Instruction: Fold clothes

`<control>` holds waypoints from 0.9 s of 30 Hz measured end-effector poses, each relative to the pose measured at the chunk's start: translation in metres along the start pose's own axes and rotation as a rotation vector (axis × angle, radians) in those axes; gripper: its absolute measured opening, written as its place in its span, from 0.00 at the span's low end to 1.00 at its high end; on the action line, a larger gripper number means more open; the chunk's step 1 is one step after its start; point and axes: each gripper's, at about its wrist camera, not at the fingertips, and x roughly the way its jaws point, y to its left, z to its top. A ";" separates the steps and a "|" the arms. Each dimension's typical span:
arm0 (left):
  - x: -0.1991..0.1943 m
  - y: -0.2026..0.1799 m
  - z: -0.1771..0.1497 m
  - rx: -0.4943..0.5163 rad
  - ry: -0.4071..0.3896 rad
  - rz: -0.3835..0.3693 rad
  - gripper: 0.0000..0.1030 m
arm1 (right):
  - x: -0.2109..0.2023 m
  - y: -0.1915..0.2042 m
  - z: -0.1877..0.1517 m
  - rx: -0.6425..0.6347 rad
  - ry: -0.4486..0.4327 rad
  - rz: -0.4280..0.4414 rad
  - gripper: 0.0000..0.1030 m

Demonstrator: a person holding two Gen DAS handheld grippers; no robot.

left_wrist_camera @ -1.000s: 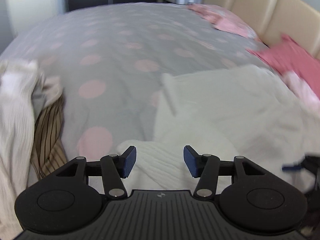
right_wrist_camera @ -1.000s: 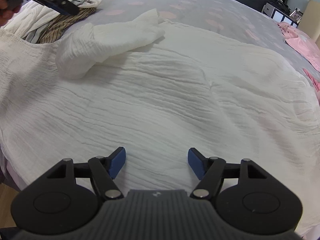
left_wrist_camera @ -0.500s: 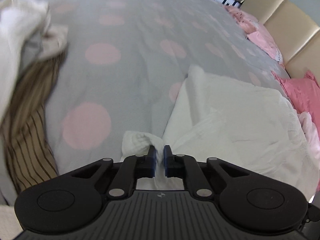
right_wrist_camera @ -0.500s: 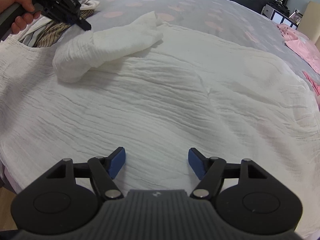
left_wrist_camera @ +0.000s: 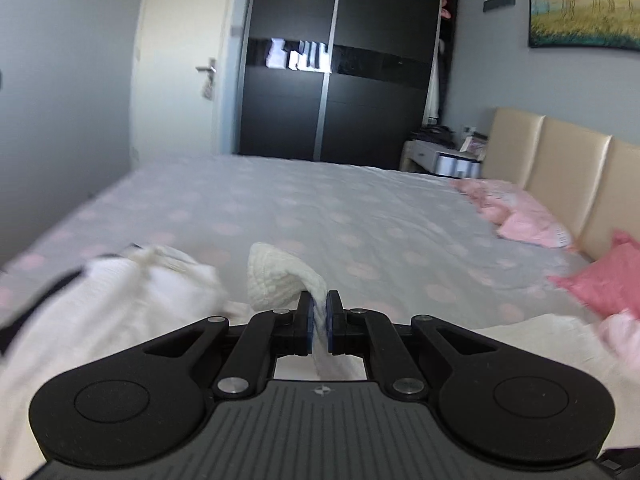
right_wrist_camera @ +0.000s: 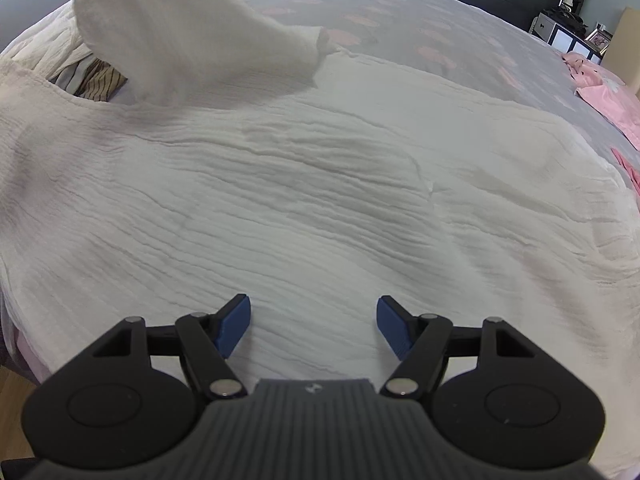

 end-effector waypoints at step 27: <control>0.020 0.110 -0.055 0.065 0.301 0.250 0.41 | -0.014 -0.014 0.024 -0.007 0.007 -0.012 0.71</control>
